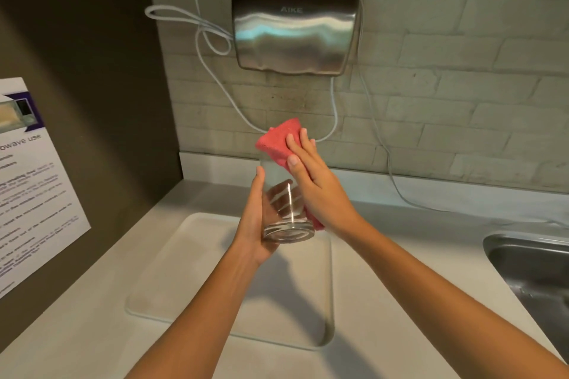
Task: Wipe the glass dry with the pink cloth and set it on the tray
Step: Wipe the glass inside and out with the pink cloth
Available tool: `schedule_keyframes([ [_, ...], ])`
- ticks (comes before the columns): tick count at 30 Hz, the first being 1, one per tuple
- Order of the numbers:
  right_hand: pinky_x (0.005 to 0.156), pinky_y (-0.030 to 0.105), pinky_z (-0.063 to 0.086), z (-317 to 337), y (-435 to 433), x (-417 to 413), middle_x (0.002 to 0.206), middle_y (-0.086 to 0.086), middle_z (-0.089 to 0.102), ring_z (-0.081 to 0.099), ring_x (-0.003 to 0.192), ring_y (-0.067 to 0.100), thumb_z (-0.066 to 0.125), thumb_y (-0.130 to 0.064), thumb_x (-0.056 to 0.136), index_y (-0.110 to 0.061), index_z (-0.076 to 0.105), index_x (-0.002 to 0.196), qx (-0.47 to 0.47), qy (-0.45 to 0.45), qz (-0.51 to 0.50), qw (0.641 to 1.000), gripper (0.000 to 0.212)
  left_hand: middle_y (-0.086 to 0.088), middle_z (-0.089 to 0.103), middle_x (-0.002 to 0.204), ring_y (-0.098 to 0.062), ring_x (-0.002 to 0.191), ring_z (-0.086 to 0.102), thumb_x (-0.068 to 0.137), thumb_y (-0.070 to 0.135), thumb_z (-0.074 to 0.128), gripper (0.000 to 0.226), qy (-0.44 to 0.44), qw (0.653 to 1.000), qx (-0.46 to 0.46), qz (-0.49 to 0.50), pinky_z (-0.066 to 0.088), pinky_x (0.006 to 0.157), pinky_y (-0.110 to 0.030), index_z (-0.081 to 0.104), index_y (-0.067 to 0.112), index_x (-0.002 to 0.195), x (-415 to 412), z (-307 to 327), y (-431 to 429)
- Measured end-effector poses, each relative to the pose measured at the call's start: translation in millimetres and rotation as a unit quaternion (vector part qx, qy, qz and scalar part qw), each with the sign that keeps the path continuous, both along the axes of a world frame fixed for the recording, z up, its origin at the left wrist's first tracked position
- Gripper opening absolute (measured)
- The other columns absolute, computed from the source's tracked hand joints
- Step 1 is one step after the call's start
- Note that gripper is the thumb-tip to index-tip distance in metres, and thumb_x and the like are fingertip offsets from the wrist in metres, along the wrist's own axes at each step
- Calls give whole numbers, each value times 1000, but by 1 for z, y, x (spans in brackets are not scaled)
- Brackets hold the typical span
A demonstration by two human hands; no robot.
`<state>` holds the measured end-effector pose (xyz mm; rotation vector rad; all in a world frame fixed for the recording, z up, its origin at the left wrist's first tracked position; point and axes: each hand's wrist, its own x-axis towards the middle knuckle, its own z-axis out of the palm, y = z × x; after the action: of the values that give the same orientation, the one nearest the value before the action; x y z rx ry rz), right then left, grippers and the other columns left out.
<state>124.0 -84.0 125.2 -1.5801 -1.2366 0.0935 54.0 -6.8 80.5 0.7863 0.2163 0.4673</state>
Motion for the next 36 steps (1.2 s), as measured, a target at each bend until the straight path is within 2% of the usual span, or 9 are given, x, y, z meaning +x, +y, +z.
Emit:
schedule_keyframes([
  [5, 114, 17, 2, -34, -16, -15, 148, -11, 11, -3, 141, 7, 35, -39, 95, -18, 35, 137, -9, -173, 49, 984, 47, -1, 76, 68, -13, 59, 72, 100, 39, 29, 66, -36, 998, -31, 28, 56, 49, -23, 78, 18, 62, 0, -9, 12],
  [9, 110, 11, 0, -23, -7, 1, 149, -7, 10, -1, 141, 14, 40, -27, 96, -16, 37, 137, -10, -161, 37, 986, 42, -6, 74, 81, -16, 67, 72, 95, 46, 40, 44, -1, 999, 15, 40, 60, 60, -33, 71, 16, 92, -2, -11, 7],
  [12, 112, 21, 3, -2, 7, 7, 151, -6, 9, -2, 141, 14, 40, -22, 97, -17, 33, 138, -8, -88, -10, 996, 42, -12, 73, 96, -23, 79, 73, 87, 57, 45, 55, 12, 1000, 14, 23, 59, 64, -39, 65, 10, 106, 1, -6, 1],
  [18, 115, 20, 1, -49, -20, -17, 150, -9, 10, -5, 142, 8, 28, -45, 93, -19, 26, 138, 2, -212, 67, 975, 53, 1, 73, 60, -10, 49, 68, 101, 32, 30, 53, -2, 998, -22, 63, 49, 41, -15, 72, 16, 74, -5, -16, 16],
  [20, 113, 16, 1, -45, -17, -9, 149, -9, 7, -5, 141, 8, 33, -40, 96, -19, 26, 139, -4, -183, 67, 981, 49, -1, 75, 70, -12, 59, 71, 99, 38, 32, 56, -2, 998, -8, 55, 57, 54, -22, 76, 16, 72, -6, -20, 15],
  [23, 115, 25, 9, -17, 0, 5, 148, -14, 6, 2, 142, 11, 37, -26, 98, -20, 27, 141, 8, -63, 8, 998, 45, -13, 73, 101, -27, 90, 70, 84, 58, 45, 55, 3, 1000, 8, 24, 54, 83, -47, 73, 14, 100, -4, -15, 6],
  [26, 113, 23, 11, -8, 4, 4, 147, -17, 6, 5, 142, 9, 37, -25, 98, -23, 25, 141, 20, -47, -13, 999, 44, -13, 73, 102, -27, 87, 72, 78, 62, 46, 62, -6, 1000, 14, 16, 58, 75, -42, 68, 12, 108, -2, -8, 4],
  [31, 115, 18, 4, -46, -12, -14, 149, -4, 16, 1, 142, 11, 32, -38, 94, -13, 32, 138, 25, -208, 47, 977, 50, 0, 75, 66, -11, 56, 71, 99, 41, 30, 66, -18, 998, -21, 59, 53, 45, -19, 78, 18, 60, -2, -15, 17],
  [36, 109, 13, 8, -15, 8, 2, 149, -12, 11, 4, 141, 8, 38, -25, 98, -20, 30, 140, 27, -73, -5, 997, 43, -9, 75, 92, -23, 79, 73, 90, 58, 39, 56, -13, 999, -17, 30, 59, 67, -40, 75, 16, 91, 2, -10, 9],
])
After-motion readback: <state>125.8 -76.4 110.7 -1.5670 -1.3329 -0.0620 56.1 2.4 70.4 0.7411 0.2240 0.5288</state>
